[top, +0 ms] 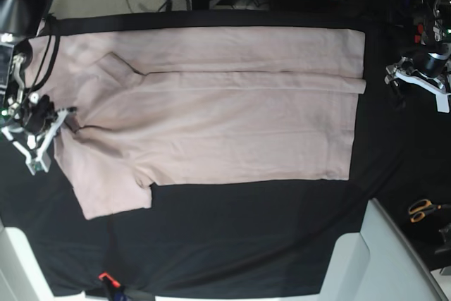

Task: Fold the T-shirt properly
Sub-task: 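Move the right gripper to the sleeve corner and grasp the hem edge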

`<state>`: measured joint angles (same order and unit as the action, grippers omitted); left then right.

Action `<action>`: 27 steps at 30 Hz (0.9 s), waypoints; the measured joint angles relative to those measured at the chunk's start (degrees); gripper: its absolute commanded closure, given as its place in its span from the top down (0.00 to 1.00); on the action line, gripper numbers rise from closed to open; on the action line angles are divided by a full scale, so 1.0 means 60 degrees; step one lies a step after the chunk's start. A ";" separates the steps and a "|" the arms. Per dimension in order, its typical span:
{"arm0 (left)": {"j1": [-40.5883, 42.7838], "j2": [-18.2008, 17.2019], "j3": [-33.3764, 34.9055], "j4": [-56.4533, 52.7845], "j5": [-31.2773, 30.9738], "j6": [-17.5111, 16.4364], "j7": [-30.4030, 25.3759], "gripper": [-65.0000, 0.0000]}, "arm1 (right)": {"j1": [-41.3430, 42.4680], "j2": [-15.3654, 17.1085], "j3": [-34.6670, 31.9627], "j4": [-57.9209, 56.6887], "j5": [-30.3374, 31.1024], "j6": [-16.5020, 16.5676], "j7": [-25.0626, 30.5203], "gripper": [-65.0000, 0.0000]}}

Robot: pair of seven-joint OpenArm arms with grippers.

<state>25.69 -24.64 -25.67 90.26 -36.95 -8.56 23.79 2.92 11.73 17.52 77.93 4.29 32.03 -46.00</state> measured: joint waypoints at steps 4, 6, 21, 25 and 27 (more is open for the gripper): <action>0.0007 -0.0004 -0.0004 0.0000 0.0004 0.0018 0.0000 0.68 | -0.0437 -0.0302 0.0000 0.0841 0.0015 -0.0004 -0.0361 0.01; 0.0004 0.0000 -0.0007 0.0000 0.0000 0.0025 0.0007 0.68 | -0.0641 -0.0372 -0.0011 0.1038 0.0102 0.0022 -0.0382 0.01; 0.0004 0.0004 -0.0007 0.0000 0.0004 0.0004 0.0004 0.68 | -0.1045 -0.0375 -0.0004 0.1741 0.0015 -0.0025 -0.1286 0.68; 0.0000 0.0011 0.0000 -0.0004 0.0004 0.0000 0.0007 0.68 | 0.0193 -0.0324 0.0007 0.1020 0.0058 0.0000 -0.1020 0.70; -0.0018 -0.0004 0.0000 -0.0058 -0.0007 0.0000 -0.0004 0.68 | 0.1286 -0.0193 -0.0015 -0.0499 0.0015 -0.0040 -0.0780 0.70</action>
<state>25.58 -24.67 -25.67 89.91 -36.99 -8.56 23.77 10.63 10.57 17.43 74.94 4.38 31.79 -50.68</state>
